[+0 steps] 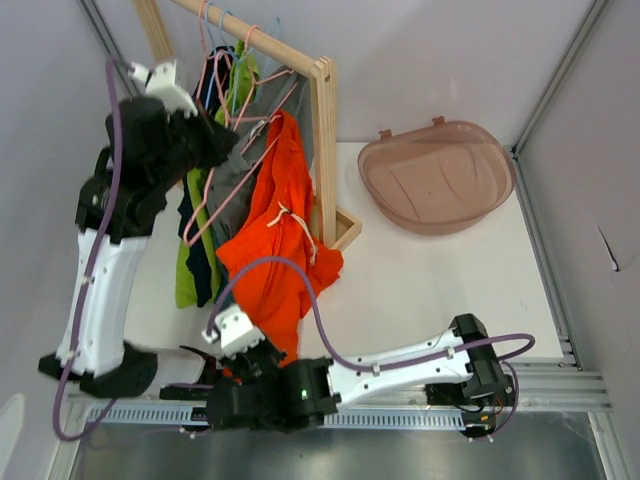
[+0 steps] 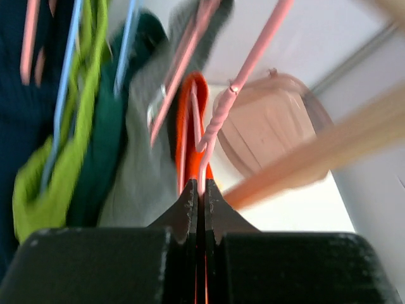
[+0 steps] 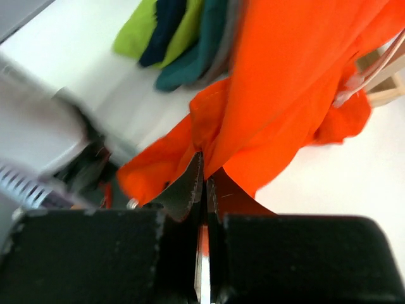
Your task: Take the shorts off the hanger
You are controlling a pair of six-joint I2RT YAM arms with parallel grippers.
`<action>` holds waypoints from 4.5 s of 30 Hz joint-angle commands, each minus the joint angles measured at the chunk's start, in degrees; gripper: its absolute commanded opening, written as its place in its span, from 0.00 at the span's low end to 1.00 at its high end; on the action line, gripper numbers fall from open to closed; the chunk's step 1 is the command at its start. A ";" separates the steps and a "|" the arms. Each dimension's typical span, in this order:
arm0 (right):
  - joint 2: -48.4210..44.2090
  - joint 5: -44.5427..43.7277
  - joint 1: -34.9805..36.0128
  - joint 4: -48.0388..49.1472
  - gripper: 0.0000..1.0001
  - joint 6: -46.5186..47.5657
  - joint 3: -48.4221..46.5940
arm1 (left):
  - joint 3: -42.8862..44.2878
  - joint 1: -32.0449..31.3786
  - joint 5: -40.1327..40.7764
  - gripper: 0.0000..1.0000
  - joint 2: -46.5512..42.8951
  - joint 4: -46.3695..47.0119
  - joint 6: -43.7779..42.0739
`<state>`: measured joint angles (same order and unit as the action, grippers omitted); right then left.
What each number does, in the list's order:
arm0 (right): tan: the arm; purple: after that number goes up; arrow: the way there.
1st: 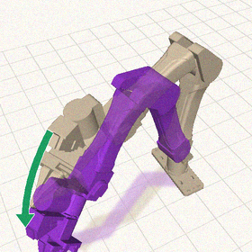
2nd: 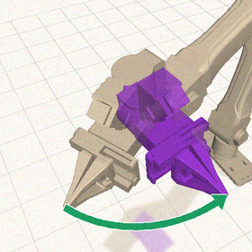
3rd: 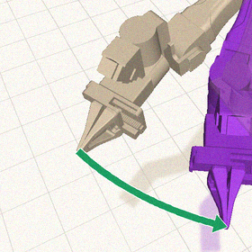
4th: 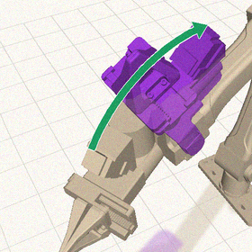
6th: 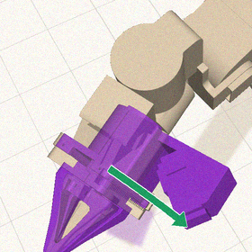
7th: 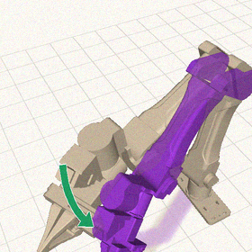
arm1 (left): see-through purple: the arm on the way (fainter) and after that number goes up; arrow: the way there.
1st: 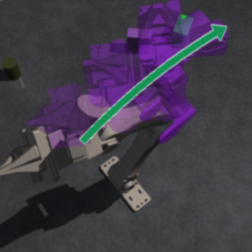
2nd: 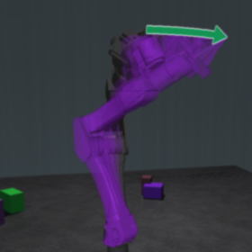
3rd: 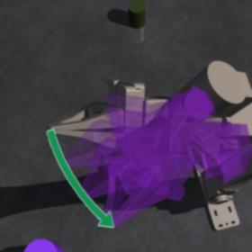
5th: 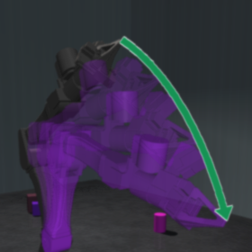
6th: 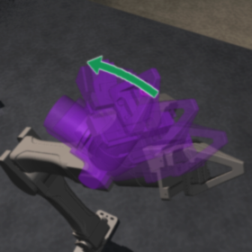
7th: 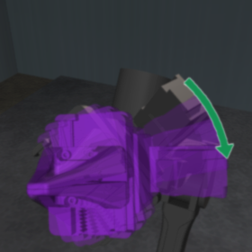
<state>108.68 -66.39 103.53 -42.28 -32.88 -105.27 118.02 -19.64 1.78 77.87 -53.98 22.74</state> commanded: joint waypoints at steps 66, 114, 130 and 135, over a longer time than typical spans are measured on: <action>-9.69 37.49 -89.73 32.08 0.99 28.59 0.80 | -20.03 -6.55 2.72 0.00 -21.19 8.10 -6.83; -67.37 40.64 -85.77 25.59 0.99 9.16 60.97 | 1.95 -5.68 -8.73 0.57 -0.17 14.07 -14.74; -74.58 41.69 -83.93 20.57 1.00 7.31 61.42 | 8.81 -0.14 -4.87 0.50 12.31 12.49 -16.50; -75.02 41.78 -83.66 20.57 0.99 7.31 61.50 | 7.85 0.30 -2.49 0.48 14.77 12.58 -17.91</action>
<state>34.09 -24.97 19.44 -22.13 -24.86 -43.48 125.36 -20.10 -3.36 93.17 -42.52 6.87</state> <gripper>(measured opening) 0.993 0.483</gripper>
